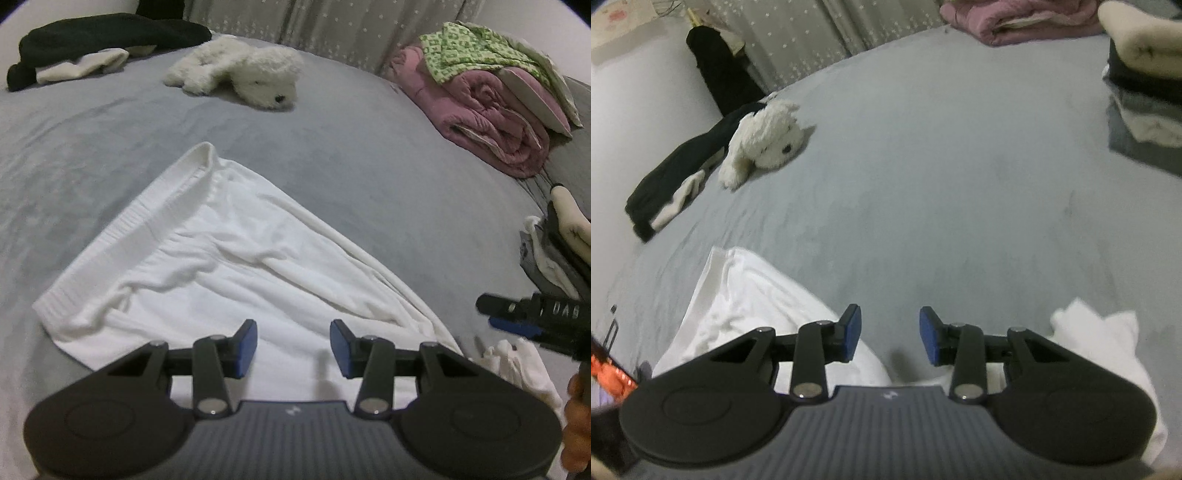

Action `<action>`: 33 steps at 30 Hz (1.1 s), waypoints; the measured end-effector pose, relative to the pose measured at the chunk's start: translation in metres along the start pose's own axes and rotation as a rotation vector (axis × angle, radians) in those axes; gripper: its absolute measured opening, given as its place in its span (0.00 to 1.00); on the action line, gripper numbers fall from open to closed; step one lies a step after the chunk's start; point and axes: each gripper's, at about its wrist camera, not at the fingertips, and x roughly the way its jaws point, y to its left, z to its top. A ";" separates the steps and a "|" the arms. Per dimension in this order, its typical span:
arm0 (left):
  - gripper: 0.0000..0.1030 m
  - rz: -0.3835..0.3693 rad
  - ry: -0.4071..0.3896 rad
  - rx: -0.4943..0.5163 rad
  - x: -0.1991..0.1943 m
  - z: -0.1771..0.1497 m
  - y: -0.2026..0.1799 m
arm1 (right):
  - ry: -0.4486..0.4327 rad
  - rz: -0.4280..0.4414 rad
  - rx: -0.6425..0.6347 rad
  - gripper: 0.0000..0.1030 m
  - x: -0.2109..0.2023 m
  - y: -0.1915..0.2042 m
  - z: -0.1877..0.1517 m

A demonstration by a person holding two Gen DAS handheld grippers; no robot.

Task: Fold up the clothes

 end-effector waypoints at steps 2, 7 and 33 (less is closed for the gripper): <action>0.43 0.002 0.000 0.009 0.002 -0.001 -0.004 | 0.016 0.020 0.007 0.38 0.003 -0.002 -0.006; 0.43 0.000 -0.003 0.013 0.008 -0.003 -0.009 | 0.035 0.080 0.012 0.38 0.012 -0.010 -0.018; 0.43 -0.035 0.054 -0.004 0.023 0.005 -0.005 | -0.105 -0.076 -0.250 0.06 0.030 0.026 0.007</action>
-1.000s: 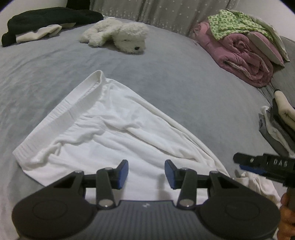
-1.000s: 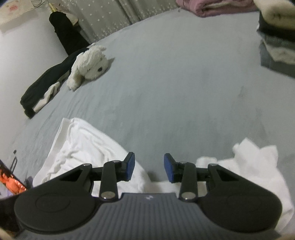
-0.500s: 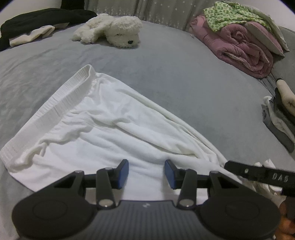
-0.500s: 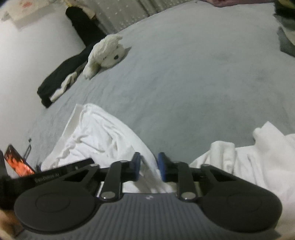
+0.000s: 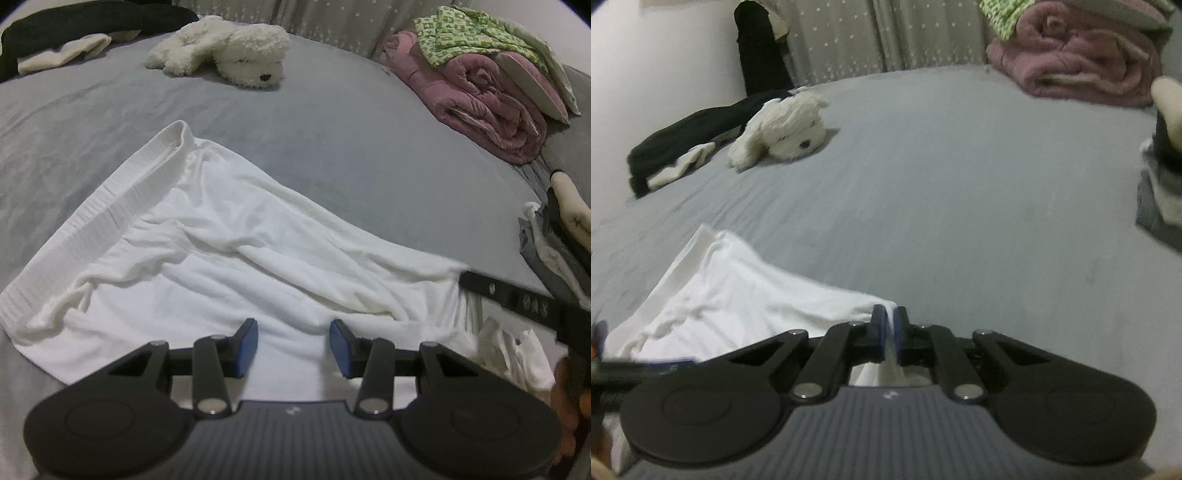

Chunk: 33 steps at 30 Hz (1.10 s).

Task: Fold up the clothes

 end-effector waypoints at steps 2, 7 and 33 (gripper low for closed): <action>0.43 -0.008 0.004 -0.006 0.000 0.001 0.002 | -0.014 -0.026 -0.006 0.06 0.006 -0.001 0.013; 0.43 -0.025 0.010 -0.025 0.000 0.001 0.009 | -0.049 -0.093 -0.011 0.06 0.025 -0.002 0.042; 0.43 -0.052 0.029 -0.066 0.001 0.002 0.021 | 0.046 -0.265 0.053 0.13 0.097 -0.015 0.062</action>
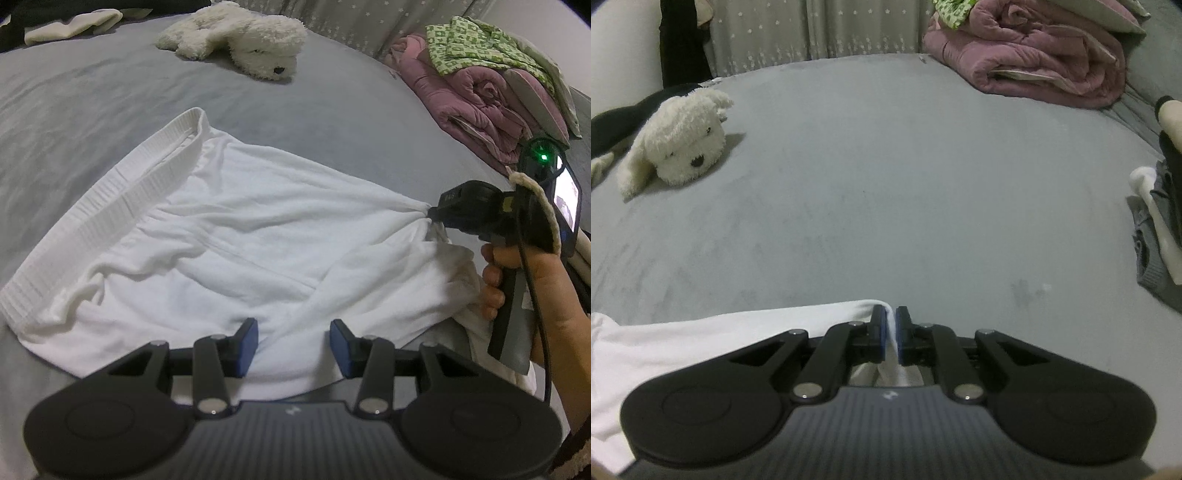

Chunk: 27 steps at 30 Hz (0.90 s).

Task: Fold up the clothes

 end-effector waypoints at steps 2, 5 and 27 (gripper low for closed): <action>0.44 0.000 0.002 -0.004 0.000 0.001 0.000 | -0.001 0.006 0.004 0.13 -0.007 -0.001 0.001; 0.45 0.001 0.006 -0.013 0.001 0.002 0.000 | -0.003 0.027 0.014 0.15 -0.020 -0.006 0.000; 0.45 0.016 -0.078 0.156 0.003 -0.018 -0.051 | 0.065 0.105 0.148 0.33 -0.124 -0.101 -0.073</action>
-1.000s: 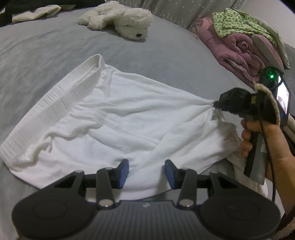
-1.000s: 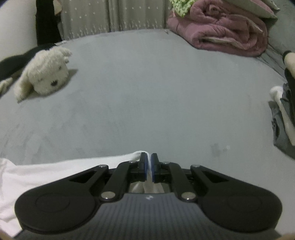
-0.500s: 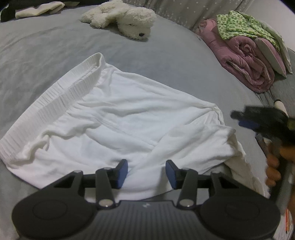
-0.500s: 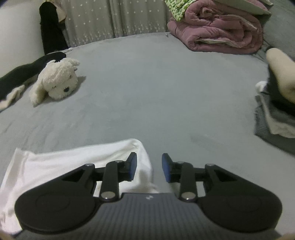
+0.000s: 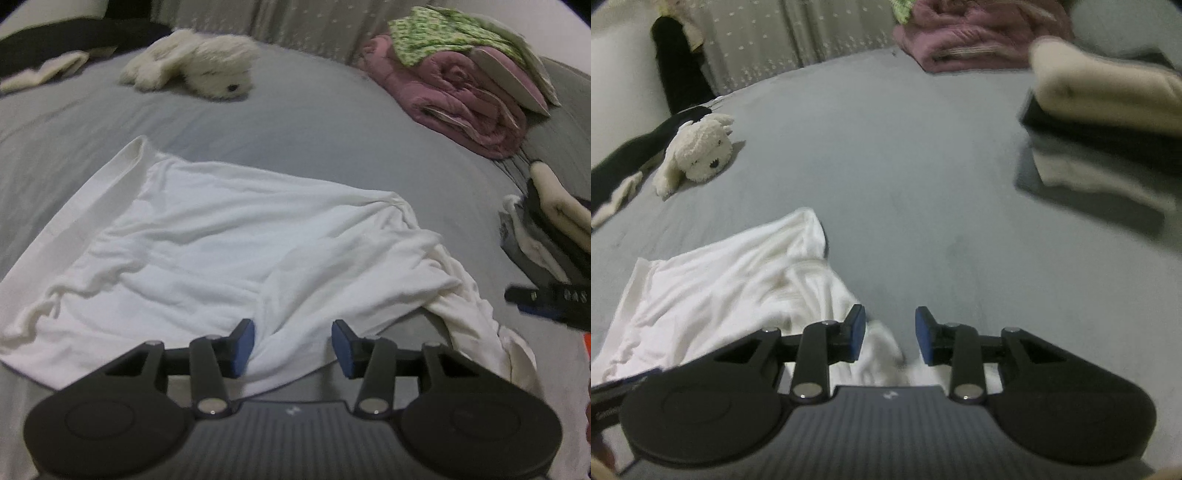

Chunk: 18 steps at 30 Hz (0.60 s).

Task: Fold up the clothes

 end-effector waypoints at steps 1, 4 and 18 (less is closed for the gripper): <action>0.45 -0.006 -0.007 0.010 -0.001 -0.001 -0.003 | 0.012 0.011 0.025 0.33 -0.002 -0.004 -0.005; 0.45 -0.034 -0.021 0.033 -0.002 -0.002 -0.011 | 0.030 0.030 0.081 0.33 -0.004 -0.016 -0.018; 0.26 -0.027 -0.051 0.162 0.010 -0.013 -0.035 | 0.011 0.216 0.135 0.05 0.018 -0.016 -0.014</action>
